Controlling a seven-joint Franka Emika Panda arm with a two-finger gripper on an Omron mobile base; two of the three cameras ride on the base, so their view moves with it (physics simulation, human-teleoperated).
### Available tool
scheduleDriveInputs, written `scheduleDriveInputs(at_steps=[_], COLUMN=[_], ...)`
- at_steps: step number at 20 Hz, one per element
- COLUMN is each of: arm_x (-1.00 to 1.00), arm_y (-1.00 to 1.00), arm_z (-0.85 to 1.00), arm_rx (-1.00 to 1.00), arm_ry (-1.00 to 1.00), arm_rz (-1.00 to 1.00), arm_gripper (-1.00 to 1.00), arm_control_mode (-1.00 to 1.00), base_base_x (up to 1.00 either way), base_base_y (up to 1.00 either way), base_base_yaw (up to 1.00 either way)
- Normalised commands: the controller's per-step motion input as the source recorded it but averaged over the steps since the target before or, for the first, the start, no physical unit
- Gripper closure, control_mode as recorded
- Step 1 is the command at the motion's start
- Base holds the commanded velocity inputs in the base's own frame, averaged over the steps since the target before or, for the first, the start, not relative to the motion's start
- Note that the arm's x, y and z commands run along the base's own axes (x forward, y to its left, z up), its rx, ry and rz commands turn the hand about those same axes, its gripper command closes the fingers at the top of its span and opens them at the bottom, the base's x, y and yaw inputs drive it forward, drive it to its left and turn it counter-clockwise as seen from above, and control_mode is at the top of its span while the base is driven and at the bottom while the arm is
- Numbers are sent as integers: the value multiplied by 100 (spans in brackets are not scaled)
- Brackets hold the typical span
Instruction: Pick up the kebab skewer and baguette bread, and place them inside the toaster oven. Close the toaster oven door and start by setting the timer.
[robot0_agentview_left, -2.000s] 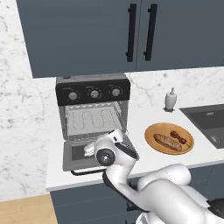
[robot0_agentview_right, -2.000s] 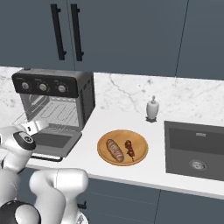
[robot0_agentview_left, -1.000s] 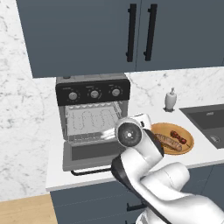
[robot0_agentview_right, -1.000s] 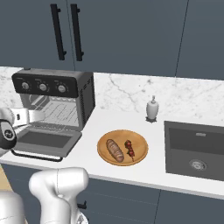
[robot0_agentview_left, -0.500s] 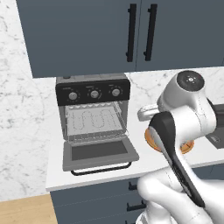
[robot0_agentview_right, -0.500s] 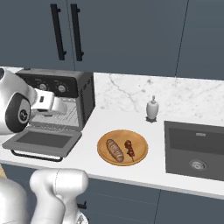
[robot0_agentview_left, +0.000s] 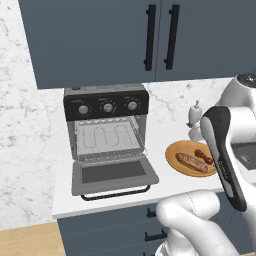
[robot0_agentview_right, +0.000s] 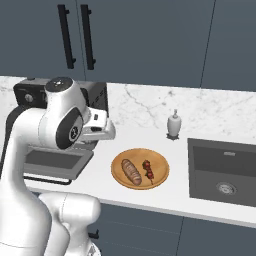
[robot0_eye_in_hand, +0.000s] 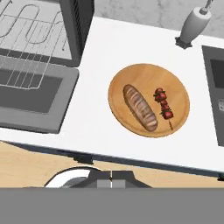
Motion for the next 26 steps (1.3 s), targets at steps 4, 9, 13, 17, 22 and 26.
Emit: scheduleDriveInputs(at_steps=[4, 9, 13, 17, 22, 26], arm_x=[63, 78, 67, 39, 0, 13], arm_y=[-37, -52, -33, -70, -48, 0], arm_z=[-76, -57, -68, -44, -62, -70], arm_rx=[0, 0, 0, 0, 0, 0], arm_ry=[3, 11, 11, 17, 13, 10], arm_rz=[11, 6, 7, 11, 14, 11], arm_gripper=[-100, -100, -100, -100, -100, -100], arm_control_mode=[-100, -100, -100, -100, -100, -100], base_base_x=[0, 0, 0, 0, 0, 0], base_base_y=[0, 0, 0, 0, 0, 0], base_base_yaw=[0, 0, 0, 0, 0, 0])
